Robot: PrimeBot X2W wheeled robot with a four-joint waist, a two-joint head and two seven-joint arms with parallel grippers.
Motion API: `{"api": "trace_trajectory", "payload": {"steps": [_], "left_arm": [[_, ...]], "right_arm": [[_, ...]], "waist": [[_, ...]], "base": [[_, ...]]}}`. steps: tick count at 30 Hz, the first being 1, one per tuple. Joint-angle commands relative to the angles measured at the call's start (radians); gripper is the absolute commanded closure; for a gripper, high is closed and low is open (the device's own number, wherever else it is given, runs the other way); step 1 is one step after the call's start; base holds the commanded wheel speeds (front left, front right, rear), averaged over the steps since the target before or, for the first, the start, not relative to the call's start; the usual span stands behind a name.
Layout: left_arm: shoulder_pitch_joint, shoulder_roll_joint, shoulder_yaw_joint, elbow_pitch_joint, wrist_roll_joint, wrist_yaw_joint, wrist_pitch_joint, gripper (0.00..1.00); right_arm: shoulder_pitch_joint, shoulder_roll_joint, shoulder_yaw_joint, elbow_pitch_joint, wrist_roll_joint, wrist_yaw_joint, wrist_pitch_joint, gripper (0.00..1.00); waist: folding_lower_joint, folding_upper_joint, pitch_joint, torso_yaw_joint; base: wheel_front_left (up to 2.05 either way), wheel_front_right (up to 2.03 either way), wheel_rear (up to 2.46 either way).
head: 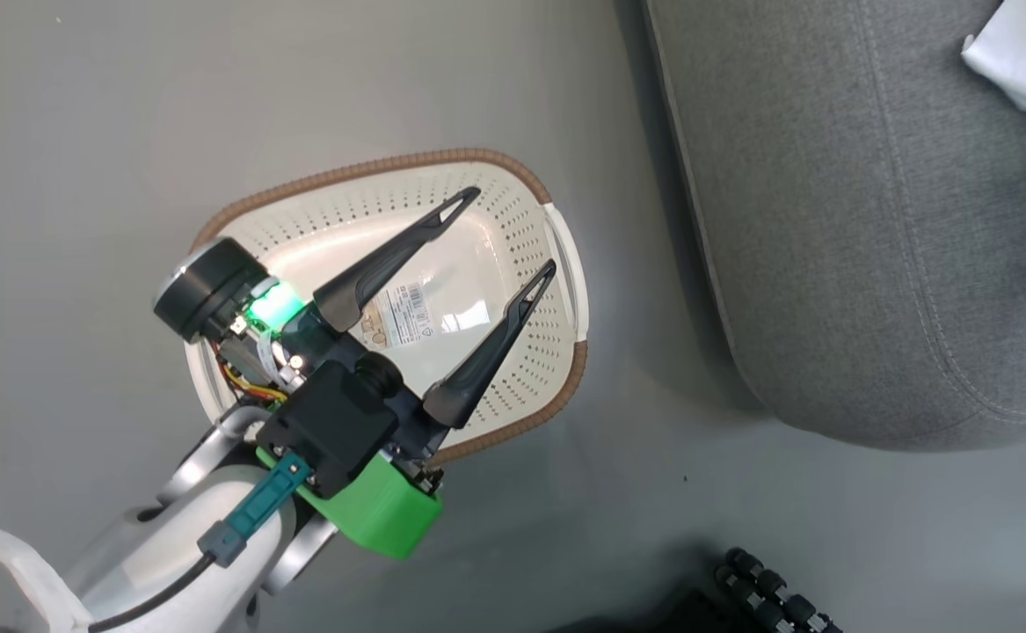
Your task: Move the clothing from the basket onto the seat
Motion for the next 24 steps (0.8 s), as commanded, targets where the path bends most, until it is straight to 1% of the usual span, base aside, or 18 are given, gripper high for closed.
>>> {"api": "trace_trajectory", "payload": {"steps": [1,4,5,10,11,13,15,20,22,24], "left_arm": [[0.023,-0.004,-0.002,0.010,-0.005,0.009,-0.013,0.00],[0.051,-0.020,-0.006,0.034,-0.019,0.024,-0.038,0.00],[0.061,-0.026,-0.006,0.043,-0.026,0.030,-0.049,0.00],[0.107,-0.044,-0.010,0.083,-0.050,0.052,-0.079,0.00],[0.116,-0.050,-0.010,0.096,-0.053,0.056,-0.087,0.00],[0.133,-0.056,-0.010,0.113,-0.059,0.063,-0.099,0.00],[0.145,-0.062,-0.008,0.136,-0.070,0.069,-0.112,0.00],[0.177,-0.083,0.010,0.195,-0.094,0.095,-0.144,0.00],[0.197,-0.094,0.032,0.232,-0.113,0.112,-0.165,0.00],[0.212,-0.104,0.054,0.253,-0.119,0.124,-0.176,0.00]], "right_arm": [[0.054,0.019,-0.029,-0.043,-0.018,-0.001,-0.003,0.00],[0.162,0.069,-0.096,-0.142,-0.075,-0.001,-0.003,0.00],[0.197,0.095,-0.113,-0.182,-0.099,-0.001,-0.003,0.00],[0.335,0.193,-0.145,-0.338,-0.213,-0.001,-0.003,0.00],[0.368,0.224,-0.141,-0.378,-0.233,-0.001,-0.004,0.00],[0.408,0.251,-0.126,-0.435,-0.280,-0.001,-0.004,0.00],[0.443,0.277,-0.093,-0.478,-0.301,-0.001,-0.004,0.00],[0.507,0.303,-0.025,-0.565,-0.337,-0.001,-0.004,0.00],[0.535,0.310,0.020,-0.605,-0.349,-0.001,-0.004,0.00],[0.555,0.312,0.049,-0.620,-0.356,-0.001,-0.004,0.00]], "waist": [[-0.0001,0.0000,-0.056,0.001],[-0.0001,0.0000,-0.113,0.009],[-0.0001,0.0000,-0.135,0.012],[-0.0001,0.0000,-0.216,0.027],[-0.0001,0.0000,-0.236,0.035],[-0.0001,0.0000,-0.261,0.046],[-0.0001,0.0000,-0.284,0.060],[-0.0001,0.0000,-0.331,0.096],[-0.0001,0.0000,-0.354,0.123],[-0.0001,0.0000,-0.370,0.138]], "base": [[0.00,0.00,0.00],[0.00,0.00,0.00],[0.00,0.00,0.00],[0.00,0.00,0.00],[0.00,0.00,0.00],[0.00,0.00,0.00],[0.00,0.00,0.00],[0.00,0.00,0.00],[0.00,0.00,0.00],[0.00,0.00,0.00]]}}
